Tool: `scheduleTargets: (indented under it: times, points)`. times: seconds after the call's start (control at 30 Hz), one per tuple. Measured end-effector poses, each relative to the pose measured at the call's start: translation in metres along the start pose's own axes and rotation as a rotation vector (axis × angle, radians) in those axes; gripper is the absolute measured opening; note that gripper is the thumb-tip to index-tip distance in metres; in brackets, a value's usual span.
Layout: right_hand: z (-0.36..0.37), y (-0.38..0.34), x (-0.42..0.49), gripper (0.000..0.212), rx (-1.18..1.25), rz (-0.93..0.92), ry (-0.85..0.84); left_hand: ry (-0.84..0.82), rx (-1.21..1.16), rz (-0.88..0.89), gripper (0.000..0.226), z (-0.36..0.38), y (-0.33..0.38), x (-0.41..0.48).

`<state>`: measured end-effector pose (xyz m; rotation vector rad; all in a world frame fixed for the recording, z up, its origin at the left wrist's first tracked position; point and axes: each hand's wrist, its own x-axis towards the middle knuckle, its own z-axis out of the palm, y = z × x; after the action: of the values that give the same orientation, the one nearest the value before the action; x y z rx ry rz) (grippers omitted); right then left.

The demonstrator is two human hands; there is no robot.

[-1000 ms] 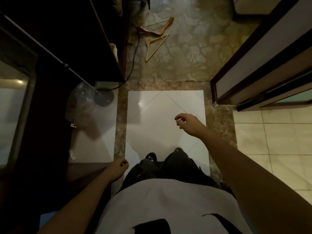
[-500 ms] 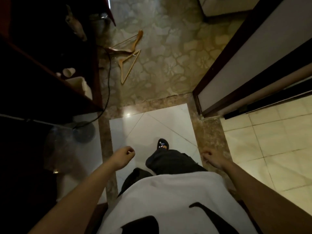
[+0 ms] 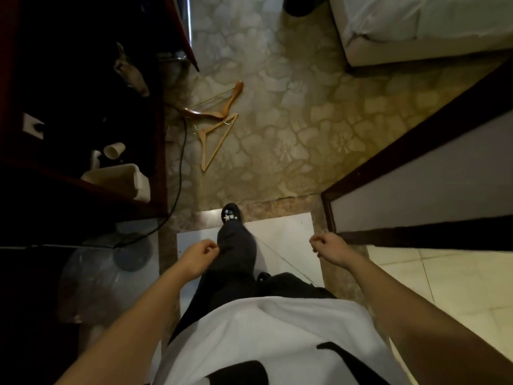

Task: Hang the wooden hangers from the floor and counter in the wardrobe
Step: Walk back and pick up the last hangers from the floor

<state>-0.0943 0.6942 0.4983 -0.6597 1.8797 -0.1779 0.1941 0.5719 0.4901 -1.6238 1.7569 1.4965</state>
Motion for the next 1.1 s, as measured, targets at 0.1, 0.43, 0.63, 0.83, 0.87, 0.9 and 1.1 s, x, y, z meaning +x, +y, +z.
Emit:
scheduleTargets:
  times: [0.1, 0.43, 0.63, 0.83, 0.87, 0.9, 1.1]
  points:
    - [-0.017, -0.070, 0.041, 0.030, -0.001, -0.082, -0.022, 0.028, -0.062, -0.119, 0.015, -0.035, -0.025, 0.017]
    - [-0.081, -0.248, 0.146, 0.031, -0.019, -0.232, -0.058, 0.185, -0.186, -0.272, 0.019, -0.184, -0.006, 0.099]
    - [-0.145, -0.250, 0.189, 0.025, 0.013, -0.127, 0.002, 0.087, -0.096, -0.116, 0.024, -0.222, 0.101, 0.174]
    - [-0.246, -0.229, 0.246, 0.020, -0.008, -0.003, 0.031, -0.021, -0.105, -0.051, 0.015, -0.218, 0.225, 0.251]
    - [-0.265, -0.229, 0.259, 0.021, -0.045, -0.009, 0.020, -0.016, -0.128, -0.039, 0.018, -0.216, 0.247, 0.263]
    - [-0.285, -0.232, 0.272, 0.021, -0.080, -0.014, 0.008, -0.006, -0.154, -0.028, 0.019, -0.213, 0.271, 0.275]
    - [-0.375, -0.276, 0.333, 0.024, -0.177, -0.057, -0.082, -0.006, -0.244, 0.040, 0.025, -0.202, 0.386, 0.319]
